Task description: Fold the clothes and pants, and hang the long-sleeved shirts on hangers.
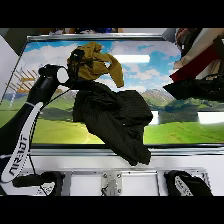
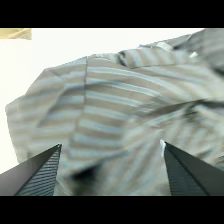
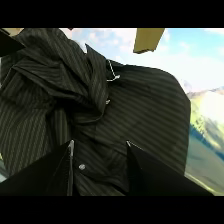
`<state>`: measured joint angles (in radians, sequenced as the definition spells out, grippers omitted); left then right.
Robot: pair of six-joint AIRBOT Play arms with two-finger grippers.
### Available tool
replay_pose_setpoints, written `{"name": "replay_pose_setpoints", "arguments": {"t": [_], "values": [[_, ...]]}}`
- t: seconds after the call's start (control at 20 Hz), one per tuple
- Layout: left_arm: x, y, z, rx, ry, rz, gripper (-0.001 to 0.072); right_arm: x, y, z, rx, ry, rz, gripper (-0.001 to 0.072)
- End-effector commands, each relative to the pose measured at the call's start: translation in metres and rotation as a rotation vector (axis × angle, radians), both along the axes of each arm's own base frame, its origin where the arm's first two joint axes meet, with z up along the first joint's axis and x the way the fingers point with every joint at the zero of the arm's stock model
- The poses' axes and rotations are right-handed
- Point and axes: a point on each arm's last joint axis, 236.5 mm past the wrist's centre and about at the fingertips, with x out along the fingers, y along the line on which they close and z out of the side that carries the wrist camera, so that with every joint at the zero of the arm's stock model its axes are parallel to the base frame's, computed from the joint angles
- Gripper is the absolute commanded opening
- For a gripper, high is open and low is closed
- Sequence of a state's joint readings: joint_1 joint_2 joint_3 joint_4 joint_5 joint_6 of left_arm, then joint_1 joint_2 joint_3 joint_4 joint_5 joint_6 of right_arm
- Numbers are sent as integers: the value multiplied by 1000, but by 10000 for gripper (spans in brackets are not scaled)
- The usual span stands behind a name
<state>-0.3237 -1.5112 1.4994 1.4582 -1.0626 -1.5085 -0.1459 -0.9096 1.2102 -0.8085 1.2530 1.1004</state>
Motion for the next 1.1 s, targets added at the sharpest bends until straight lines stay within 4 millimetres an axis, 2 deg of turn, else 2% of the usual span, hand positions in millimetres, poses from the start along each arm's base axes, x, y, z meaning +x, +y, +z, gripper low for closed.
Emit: {"name": "replay_pose_setpoints", "arguments": {"t": [0.0, 0.15, 0.2, 0.25, 0.3, 0.4, 0.5, 0.6, 0.65, 0.7, 0.75, 0.9, 1.05], "values": [[11, 3, -35, 114, 57, -170, 710, 5, 10, -16, 5, 50, 34, 374], [24, -1, -60, 118, 79, -167, 700, 11, 24, -37, 11, 111, 76, 373], [27, -1, -64, 117, 85, -160, 518, 14, 31, -47, 12, 138, 97, 373], [29, -2, -65, 112, 94, -148, 245, 17, 38, -57, 14, 164, 114, 373], [31, -3, -61, 111, 93, -147, 22, 23, 45, -69, 12, 187, 125, 373], [34, -4, -44, 107, 73, -149, 18, 43, 54, -96, -4, 211, 110, 372], [35, -5, -17, 97, 37, -151, 18, 66, 64, -124, 4, 240, 74, 375], [34, -5, 2, 89, 1, -150, 18, 79, 84, -151, 62, 294, 66, 386], [33, -4, 9, 86, -8, -149, 18, 83, 97, -162, 111, 330, 67, 445], [32, -4, 14, 84, -18, -149, 18, 86, 111, -175, 154, 362, 79, 586], [32, -4, 18, 82, -24, -148, 18, 87, 123, -186, 185, 381, 100, 662], [31, -4, 22, 80, -31, -149, 18, 99, 160, -219, 258, 378, 128, 652], [26, -4, 19, 85, -6, -153, 18, 120, 172, -248, 225, 308, 82, 652]]}}
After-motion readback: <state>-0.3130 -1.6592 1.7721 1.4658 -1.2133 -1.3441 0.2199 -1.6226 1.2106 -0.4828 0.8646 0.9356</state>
